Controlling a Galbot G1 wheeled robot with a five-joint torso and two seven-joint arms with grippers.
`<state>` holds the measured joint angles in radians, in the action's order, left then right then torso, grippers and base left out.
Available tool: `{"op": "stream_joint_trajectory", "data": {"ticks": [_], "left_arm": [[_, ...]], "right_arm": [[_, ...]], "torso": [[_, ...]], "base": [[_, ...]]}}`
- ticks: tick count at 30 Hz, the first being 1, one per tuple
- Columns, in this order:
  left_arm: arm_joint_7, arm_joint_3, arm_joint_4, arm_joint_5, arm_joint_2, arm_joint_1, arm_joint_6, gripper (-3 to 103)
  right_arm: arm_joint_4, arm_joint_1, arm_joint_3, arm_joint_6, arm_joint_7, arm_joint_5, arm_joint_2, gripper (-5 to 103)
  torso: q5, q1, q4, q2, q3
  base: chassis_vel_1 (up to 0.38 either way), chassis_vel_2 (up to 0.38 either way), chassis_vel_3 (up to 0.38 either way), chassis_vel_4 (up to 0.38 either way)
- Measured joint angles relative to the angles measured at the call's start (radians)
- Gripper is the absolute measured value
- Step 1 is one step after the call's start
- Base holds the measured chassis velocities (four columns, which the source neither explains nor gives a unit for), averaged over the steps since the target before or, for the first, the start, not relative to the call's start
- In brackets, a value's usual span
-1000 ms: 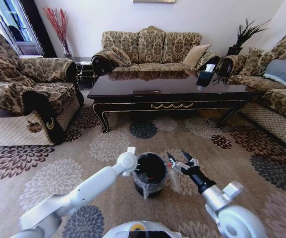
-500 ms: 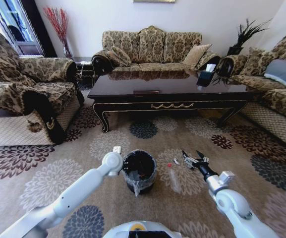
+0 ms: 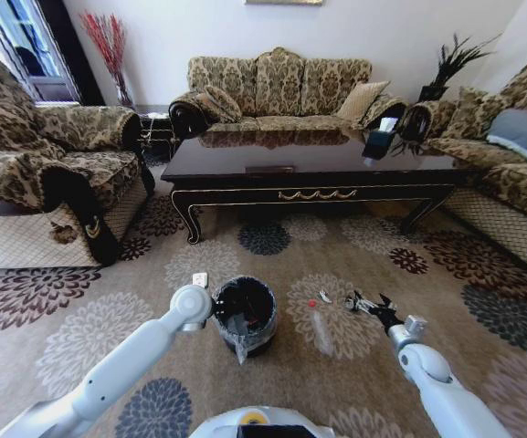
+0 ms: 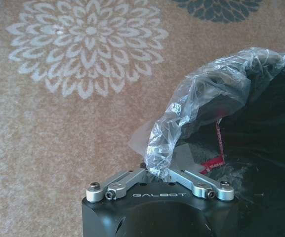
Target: Move to the front of the table and pick up the trash from the floor, then place it into the trash bin.
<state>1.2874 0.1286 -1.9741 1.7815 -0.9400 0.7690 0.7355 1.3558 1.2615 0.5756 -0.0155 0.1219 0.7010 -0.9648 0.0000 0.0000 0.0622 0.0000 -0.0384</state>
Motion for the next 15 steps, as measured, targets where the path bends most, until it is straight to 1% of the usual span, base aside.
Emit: {"op": "stream_joint_trajectory", "data": {"ticks": [3,5,6,8,10,11,14,15], "left_arm": [[0.000,-0.017,-0.021,0.005,0.023,0.018,0.000,0],[0.000,-0.019,-0.023,0.005,0.025,0.020,0.000,0],[-0.001,-0.026,-0.033,0.006,0.038,0.028,0.000,0],[-0.001,-0.031,-0.041,0.006,0.051,0.035,0.000,0],[-0.001,-0.033,-0.044,0.007,0.054,0.037,0.000,0],[-0.001,-0.038,-0.049,0.009,0.062,0.040,0.000,0],[-0.001,-0.049,-0.058,0.014,0.070,0.046,0.000,0],[-0.001,-0.049,-0.058,0.014,0.070,0.046,0.000,0]], "right_arm": [[-0.102,-0.075,-0.055,-0.002,0.039,0.002,0.001,100],[-0.115,-0.087,-0.061,-0.002,0.042,0.002,0.000,100],[-0.188,-0.140,-0.087,-0.003,0.048,0.003,-0.005,100],[-0.276,-0.195,-0.119,-0.011,0.056,0.001,-0.012,100],[-0.302,-0.210,-0.128,-0.015,0.060,-0.003,-0.014,100],[-0.363,-0.247,-0.148,-0.024,0.068,-0.014,-0.018,100],[-0.450,-0.297,-0.177,-0.039,0.078,-0.034,-0.030,100],[-0.450,-0.297,-0.177,-0.039,0.078,-0.034,-0.030,100]], "torso": [[0.0000,0.000,0.0000,0.000,0.000],[0.0000,0.000,-0.0001,0.000,0.000],[-0.0002,0.000,-0.0003,0.000,0.000],[0.0000,0.000,-0.0003,0.000,0.000],[0.0002,0.000,-0.0003,0.000,0.000],[-0.0001,0.000,-0.0002,0.000,0.000],[0.0000,0.000,0.0000,0.000,0.000],[0.0000,0.000,0.0000,0.000,0.000]], "base": [[0.000,0.000,0.000,0.000],[0.000,0.000,0.000,0.000],[0.000,0.000,0.000,0.000],[0.000,0.000,0.000,0.000],[0.000,0.000,0.000,0.000],[0.000,0.000,0.000,0.000],[0.000,0.000,0.000,0.000],[0.000,0.000,0.000,0.000]]}}
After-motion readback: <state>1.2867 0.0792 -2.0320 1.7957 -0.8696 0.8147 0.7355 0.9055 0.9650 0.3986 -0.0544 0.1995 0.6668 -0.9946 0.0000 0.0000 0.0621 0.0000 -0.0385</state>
